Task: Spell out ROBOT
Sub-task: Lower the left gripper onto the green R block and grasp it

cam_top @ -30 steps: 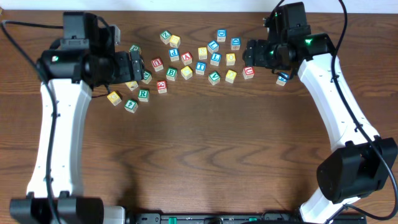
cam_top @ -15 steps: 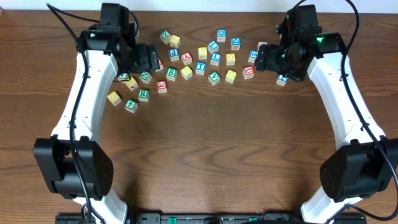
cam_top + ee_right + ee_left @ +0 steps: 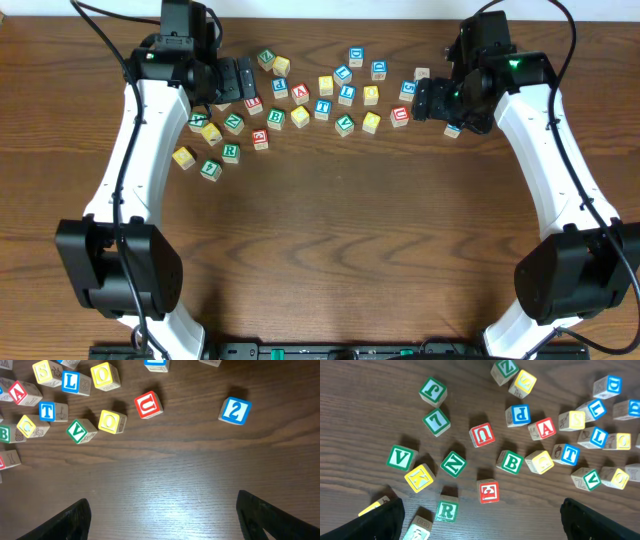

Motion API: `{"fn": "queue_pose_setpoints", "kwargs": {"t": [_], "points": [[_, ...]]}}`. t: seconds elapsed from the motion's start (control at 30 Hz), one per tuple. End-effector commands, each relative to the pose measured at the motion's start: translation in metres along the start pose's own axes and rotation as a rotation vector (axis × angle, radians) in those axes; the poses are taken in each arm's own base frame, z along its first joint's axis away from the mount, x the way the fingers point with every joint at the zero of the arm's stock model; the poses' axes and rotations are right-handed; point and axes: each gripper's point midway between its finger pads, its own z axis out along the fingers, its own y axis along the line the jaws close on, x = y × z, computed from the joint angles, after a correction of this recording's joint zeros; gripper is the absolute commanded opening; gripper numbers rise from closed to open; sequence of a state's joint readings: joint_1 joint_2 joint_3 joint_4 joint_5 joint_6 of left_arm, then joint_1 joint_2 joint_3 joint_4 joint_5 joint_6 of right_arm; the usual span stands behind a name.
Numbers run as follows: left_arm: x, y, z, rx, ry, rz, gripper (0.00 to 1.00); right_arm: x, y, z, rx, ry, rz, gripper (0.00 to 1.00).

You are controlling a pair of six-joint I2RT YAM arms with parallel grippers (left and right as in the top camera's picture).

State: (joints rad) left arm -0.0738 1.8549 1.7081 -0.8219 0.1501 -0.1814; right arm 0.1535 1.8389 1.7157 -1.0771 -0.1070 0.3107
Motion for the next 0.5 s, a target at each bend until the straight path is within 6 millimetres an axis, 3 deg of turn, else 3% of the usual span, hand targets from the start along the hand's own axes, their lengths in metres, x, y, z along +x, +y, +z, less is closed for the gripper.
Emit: {"fn": "queue_pose_setpoints", "kwargs": {"t": [0.0,0.17,0.47], "points": [[0.002,0.010,0.016,-0.042,0.027,0.006,0.96,-0.007,-0.002,-0.004,0.014,-0.023,-0.001,0.88],[0.024,0.017,0.037,-0.067,0.131,-0.003,0.90,-0.005,-0.002,-0.004,0.015,-0.019,-0.001,0.88],[0.051,0.028,0.039,-0.120,0.240,-0.020,0.83,-0.005,-0.002,-0.004,0.016,-0.016,-0.001,0.88]]}}
